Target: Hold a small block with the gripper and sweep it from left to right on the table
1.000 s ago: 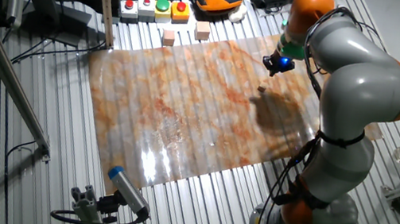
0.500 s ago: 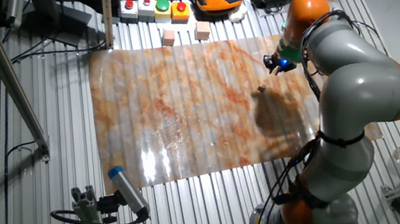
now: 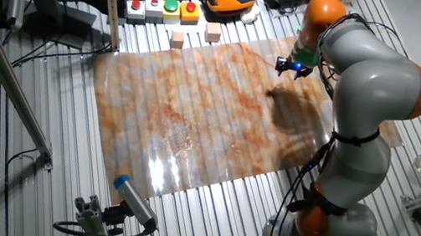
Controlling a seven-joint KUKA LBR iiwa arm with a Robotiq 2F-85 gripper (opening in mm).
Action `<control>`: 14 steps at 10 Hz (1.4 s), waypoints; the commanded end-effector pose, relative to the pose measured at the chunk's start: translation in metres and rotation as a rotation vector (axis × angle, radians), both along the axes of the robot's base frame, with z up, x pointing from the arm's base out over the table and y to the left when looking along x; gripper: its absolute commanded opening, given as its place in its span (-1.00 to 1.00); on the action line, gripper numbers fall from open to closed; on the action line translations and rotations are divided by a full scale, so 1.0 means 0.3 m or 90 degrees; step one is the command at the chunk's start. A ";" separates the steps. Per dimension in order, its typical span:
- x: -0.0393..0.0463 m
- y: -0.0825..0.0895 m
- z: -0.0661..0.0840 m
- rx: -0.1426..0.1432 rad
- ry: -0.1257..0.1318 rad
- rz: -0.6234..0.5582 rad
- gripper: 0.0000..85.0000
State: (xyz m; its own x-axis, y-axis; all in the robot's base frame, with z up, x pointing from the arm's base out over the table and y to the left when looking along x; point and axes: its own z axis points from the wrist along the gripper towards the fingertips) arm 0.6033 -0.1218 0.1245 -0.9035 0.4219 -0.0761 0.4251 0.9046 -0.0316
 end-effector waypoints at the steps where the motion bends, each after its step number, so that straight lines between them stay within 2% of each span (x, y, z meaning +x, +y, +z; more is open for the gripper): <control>1: 0.003 0.000 -0.016 0.009 0.029 -0.014 0.60; 2: 0.004 0.000 -0.044 0.011 0.022 -0.022 0.60; 4: -0.001 0.003 -0.093 0.001 0.007 -0.028 0.60; 6: -0.008 0.009 -0.116 0.004 0.007 -0.036 0.60; 9: -0.027 0.025 -0.174 0.003 -0.003 -0.044 0.60; 11: -0.031 0.025 -0.186 0.005 -0.006 -0.043 0.60; 12: -0.030 0.025 -0.179 0.004 -0.003 -0.040 0.60; 13: -0.031 0.028 -0.167 0.010 0.009 -0.041 0.60; 14: -0.031 0.028 -0.167 0.006 0.010 -0.043 0.60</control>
